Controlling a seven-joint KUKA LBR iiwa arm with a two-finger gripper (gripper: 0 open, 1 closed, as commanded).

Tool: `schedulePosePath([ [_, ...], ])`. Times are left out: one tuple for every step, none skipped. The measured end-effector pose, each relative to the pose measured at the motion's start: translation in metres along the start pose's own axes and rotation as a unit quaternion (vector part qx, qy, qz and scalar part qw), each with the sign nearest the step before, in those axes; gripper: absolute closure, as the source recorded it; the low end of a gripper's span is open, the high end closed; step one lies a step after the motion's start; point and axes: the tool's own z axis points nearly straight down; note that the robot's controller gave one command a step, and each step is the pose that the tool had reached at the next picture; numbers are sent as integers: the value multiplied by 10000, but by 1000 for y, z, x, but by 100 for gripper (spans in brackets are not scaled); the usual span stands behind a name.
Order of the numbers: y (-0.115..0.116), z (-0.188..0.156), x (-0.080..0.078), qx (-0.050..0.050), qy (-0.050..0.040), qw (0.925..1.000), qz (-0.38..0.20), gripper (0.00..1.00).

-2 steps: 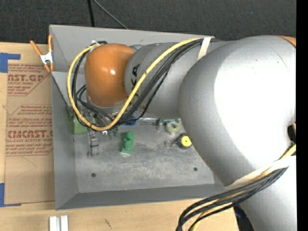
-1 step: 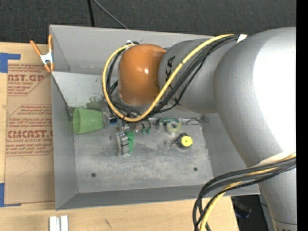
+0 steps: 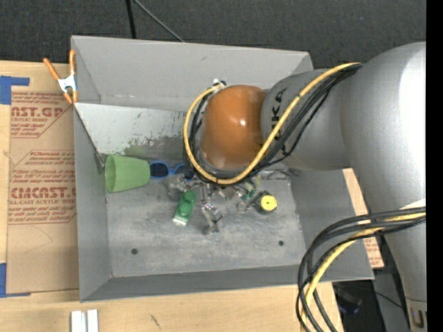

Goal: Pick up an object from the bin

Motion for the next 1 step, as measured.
schedulePosePath([
  [1,0,-1,-7,-13,10000,8,0],
])
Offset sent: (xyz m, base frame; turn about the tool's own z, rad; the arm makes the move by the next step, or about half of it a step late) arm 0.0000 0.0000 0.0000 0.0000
